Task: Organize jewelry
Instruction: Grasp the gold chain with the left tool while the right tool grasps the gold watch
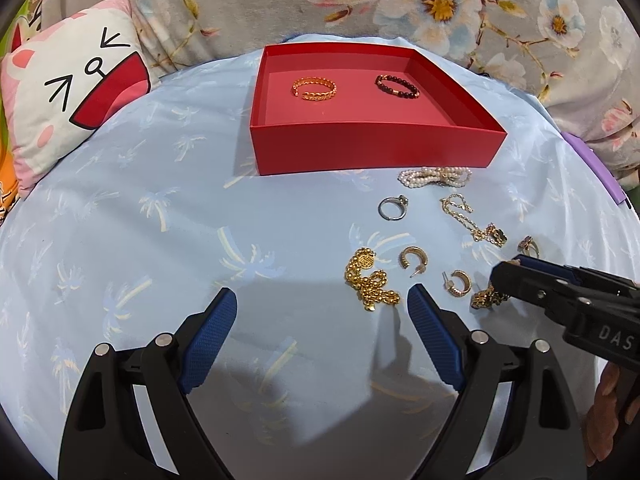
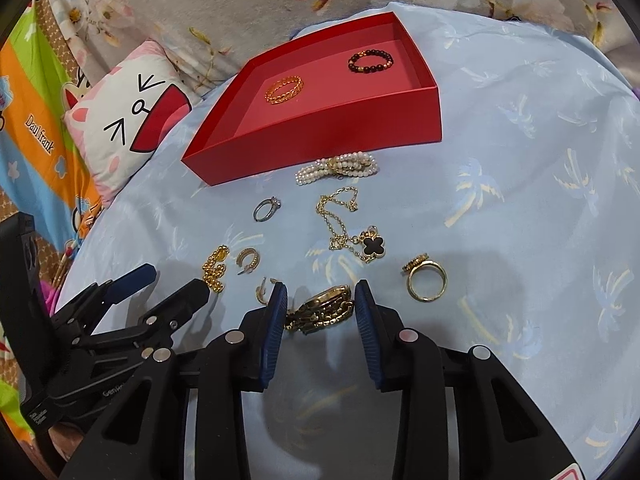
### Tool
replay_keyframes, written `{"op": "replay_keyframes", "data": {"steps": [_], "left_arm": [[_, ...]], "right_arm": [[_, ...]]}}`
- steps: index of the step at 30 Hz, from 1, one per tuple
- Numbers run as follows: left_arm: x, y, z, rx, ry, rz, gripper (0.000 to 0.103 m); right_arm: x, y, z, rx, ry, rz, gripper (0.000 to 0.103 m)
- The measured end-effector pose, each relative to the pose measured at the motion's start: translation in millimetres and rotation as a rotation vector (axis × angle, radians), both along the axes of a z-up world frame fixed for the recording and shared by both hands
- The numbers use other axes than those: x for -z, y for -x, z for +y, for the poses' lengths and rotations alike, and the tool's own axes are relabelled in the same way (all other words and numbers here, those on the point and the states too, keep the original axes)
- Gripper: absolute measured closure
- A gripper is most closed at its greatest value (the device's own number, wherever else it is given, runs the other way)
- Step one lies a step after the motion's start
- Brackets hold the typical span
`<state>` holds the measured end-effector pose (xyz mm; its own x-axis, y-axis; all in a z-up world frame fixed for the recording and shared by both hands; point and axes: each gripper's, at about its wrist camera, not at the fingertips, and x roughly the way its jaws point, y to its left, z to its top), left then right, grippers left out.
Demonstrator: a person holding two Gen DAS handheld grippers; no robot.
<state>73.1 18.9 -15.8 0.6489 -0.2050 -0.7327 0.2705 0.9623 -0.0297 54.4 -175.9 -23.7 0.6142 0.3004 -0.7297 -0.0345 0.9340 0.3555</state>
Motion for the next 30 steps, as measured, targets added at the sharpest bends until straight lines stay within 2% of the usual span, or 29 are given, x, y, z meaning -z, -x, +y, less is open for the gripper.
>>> {"op": "replay_keyframes", "data": {"steps": [2, 5, 10, 13, 18, 23, 24, 28, 30], "left_arm": [[0.2, 0.1, -1.0, 0.003, 0.0, 0.002, 0.018], [0.7, -0.6, -0.9, 0.009, 0.005, 0.009, 0.018], [2.2, -2.1, -2.7, 0.018, 0.01, 0.021, 0.02], [3.7, -4.9, -4.7, 0.027, 0.009, 0.032, 0.03], [3.3, -8.6, -9.3, 0.033, 0.002, 0.028, 0.039], [2.9, -9.6, -19.7, 0.06, -0.017, 0.018, 0.062], [2.8, -9.8, -20.5, 0.062, -0.019, 0.017, 0.064], [2.2, -10.8, -19.1, 0.068, -0.005, 0.018, 0.09], [2.0, -11.2, -17.7, 0.074, 0.009, 0.022, 0.096]], "right_arm": [[0.1, -1.2, 1.5, 0.003, 0.021, -0.005, 0.08], [1.6, -1.6, 0.7, -0.005, 0.015, -0.003, 0.087], [2.7, 2.7, -3.0, -0.009, 0.01, -0.006, 0.087], [2.1, 6.5, -4.1, -0.008, 0.02, -0.011, 0.087], [3.1, 8.1, -5.8, -0.009, 0.011, -0.01, 0.087], [3.2, 8.6, -6.0, -0.009, 0.01, -0.01, 0.087], [3.2, 8.6, -5.8, -0.009, 0.011, -0.01, 0.087], [3.2, 8.8, -6.0, -0.009, 0.011, -0.01, 0.087], [3.2, 8.7, -5.7, -0.006, 0.011, -0.01, 0.087]]}}
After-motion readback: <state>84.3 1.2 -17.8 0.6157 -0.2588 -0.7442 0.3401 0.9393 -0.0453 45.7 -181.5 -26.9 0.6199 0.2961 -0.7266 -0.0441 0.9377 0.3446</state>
